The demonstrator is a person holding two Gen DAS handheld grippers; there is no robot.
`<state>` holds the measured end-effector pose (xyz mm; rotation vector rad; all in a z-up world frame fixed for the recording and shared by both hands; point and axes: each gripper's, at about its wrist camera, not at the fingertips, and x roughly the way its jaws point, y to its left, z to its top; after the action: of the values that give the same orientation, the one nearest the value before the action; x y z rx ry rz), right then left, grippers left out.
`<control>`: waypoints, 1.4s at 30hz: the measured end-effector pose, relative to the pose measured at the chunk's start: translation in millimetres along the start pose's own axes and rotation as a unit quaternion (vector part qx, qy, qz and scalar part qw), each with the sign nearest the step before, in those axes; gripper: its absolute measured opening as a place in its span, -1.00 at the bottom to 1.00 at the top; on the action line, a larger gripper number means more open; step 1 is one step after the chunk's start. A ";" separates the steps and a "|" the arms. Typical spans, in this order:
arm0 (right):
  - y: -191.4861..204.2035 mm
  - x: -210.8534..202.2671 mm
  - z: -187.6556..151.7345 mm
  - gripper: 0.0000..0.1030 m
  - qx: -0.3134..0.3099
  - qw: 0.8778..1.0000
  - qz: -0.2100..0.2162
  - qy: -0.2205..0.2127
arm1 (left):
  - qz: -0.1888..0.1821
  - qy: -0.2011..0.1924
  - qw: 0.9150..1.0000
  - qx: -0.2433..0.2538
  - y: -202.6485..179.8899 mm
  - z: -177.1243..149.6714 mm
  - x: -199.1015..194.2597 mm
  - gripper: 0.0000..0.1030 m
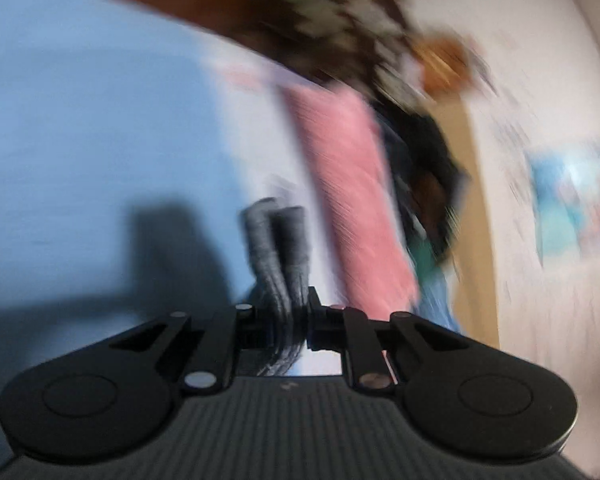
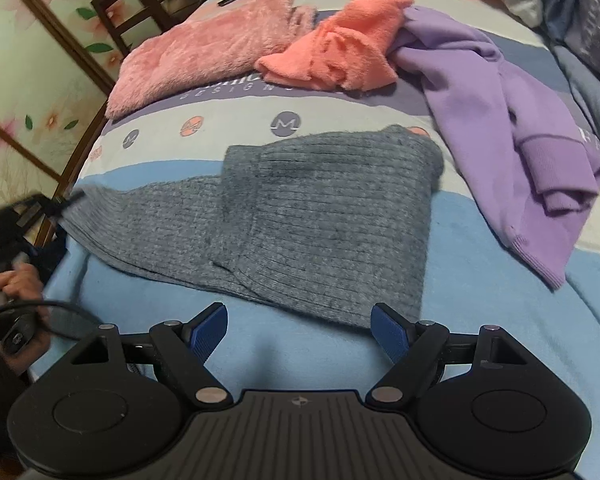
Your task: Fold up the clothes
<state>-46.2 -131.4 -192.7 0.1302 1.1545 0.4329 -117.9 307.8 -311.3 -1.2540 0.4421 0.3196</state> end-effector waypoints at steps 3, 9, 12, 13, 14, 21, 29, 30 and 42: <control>-9.1 -4.6 -2.6 0.53 0.021 1.000 -0.002 -0.005 | 0.021 0.078 0.976 0.204 -58.7 -29.7 22.9 -0.72; -31.3 -13.0 -11.5 0.53 0.053 0.998 -0.012 -0.011 | 0.063 0.245 0.839 0.482 -102.0 -143.7 73.9 -0.58; -37.9 -16.7 -14.7 0.53 0.055 0.998 -0.012 -0.010 | 0.082 0.252 0.791 0.551 -98.6 -176.8 74.1 -0.57; -39.2 -18.1 -15.0 0.53 0.053 0.998 -0.011 -0.011 | 0.086 0.255 0.786 0.557 -101.1 -177.4 73.1 -0.50; -40.2 -19.4 -14.9 0.53 0.052 0.999 -0.009 -0.012 | 0.087 0.261 0.783 0.558 -105.2 -175.0 73.6 -0.46; -32.2 -19.3 0.9 0.58 0.033 0.999 0.004 -0.027 | 0.021 0.283 0.721 0.632 -139.6 -160.4 33.1 0.36; -43.1 4.1 23.3 0.63 0.074 0.997 -0.014 -0.029 | 0.026 0.255 0.798 0.545 -134.9 -135.4 33.3 0.53; -48.6 9.1 26.1 0.64 0.092 0.995 -0.013 -0.028 | 0.031 0.249 0.818 0.518 -132.0 -126.6 40.9 0.53; -102.9 70.9 26.6 0.10 0.241 0.970 0.039 0.002 | 0.087 0.256 0.873 0.405 -80.6 -89.2 96.3 0.53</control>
<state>28.6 -193.8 -275.4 0.5999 1.2438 0.2120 -9.3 198.5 -312.6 -0.4470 1.0269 -0.0724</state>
